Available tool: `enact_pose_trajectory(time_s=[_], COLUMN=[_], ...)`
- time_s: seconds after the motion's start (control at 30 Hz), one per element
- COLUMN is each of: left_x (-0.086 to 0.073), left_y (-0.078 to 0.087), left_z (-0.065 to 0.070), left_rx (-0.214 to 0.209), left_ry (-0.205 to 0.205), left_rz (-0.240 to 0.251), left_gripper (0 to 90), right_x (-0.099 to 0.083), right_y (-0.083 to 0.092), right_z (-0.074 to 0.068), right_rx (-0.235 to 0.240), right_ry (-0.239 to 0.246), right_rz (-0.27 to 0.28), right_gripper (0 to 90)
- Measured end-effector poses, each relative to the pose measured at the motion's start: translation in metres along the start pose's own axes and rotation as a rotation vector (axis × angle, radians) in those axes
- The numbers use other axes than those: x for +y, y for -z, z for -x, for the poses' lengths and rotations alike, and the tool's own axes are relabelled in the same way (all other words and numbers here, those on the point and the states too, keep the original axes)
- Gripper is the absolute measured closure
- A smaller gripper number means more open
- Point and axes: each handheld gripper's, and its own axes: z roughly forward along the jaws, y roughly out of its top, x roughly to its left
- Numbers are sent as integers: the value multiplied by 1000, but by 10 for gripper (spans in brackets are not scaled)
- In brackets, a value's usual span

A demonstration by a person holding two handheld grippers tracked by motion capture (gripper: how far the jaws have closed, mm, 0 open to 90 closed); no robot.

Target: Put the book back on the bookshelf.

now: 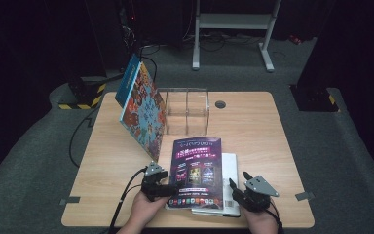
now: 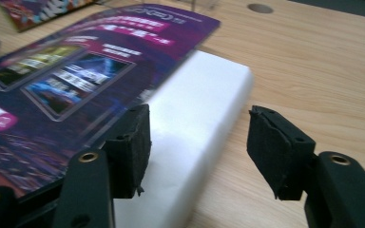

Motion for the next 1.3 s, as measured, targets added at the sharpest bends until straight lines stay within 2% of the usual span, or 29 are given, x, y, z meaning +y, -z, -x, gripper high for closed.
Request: enact_pose_trajectory(time_s=[0.03, 0.13, 0.17, 0.2, 0.27, 0.33, 0.47, 0.5, 0.53, 0.6, 0.67, 0.77, 0.83, 0.9, 1.0, 1.13, 1.23, 1.3], left_x=[-1, -1, -1, -2, -2, -2, 1, 3, 4, 5, 6, 6, 7, 8, 9, 8, 7, 7], left_y=[2, 8, 10, 12, 13, 11, 1, 0, -2, -6, -8, -11, -12, -12, -14, -14, -14, -14], left_z=[-1, -7, -8, -10, -13, -14, -10, -9, -8, -7, -5, 0, -1, -2, -4, -2, 0, 1], left_rx=[27, 78, 123, 147, 194, 227, 317, 327, 332, 334, 318, 306, 296, 289, 298, 328, 327, 297], left_ry=[-23, -35, -56, -68, -63, -62, -119, -126, -132, -137, -135, -154, -143, -131, -143, -187, -193, -194], left_rz=[5, -3, -3, 0, -2, -20, -69, -71, -71, -59, -54, -57, -55, -51, -48, -46, -45, -48], left_gripper=[247, 338, 374, 403, 501, 548, 538, 536, 538, 544, 549, 571, 603, 608, 618, 674, 698, 704], right_x=[-2, -5, -5, -6, -7, -8, -9, -9, -9, -8, -7, -7, -7, -7, -7, -8, -8, -8], right_y=[0, -1, -1, -1, -3, -5, -10, -11, -12, -15, -17, -19, -19, -19, -21, -23, -23, -23], right_z=[2, 10, 11, 13, 16, 17, 15, 14, 14, 15, 17, 19, 18, 17, 20, 21, 20, 19], right_rx=[-13, -32, -42, -58, -78, -84, -106, -116, -120, -124, -126, -120, -108, -108, -114, -118, -120, -113], right_ry=[3, -13, -13, 1, -3, -7, 19, 25, 37, 31, 24, 13, 18, 19, 17, 10, 10, 9], right_rz=[-10, -24, -25, -25, -41, -63, -88, -90, -93, -100, -112, -119, -122, -125, -145, -163, -167, -168], right_gripper=[431, 446, 453, 469, 469, 469, 481, 480, 480, 477, 477, 497, 537, 538, 507, 513, 534, 572])
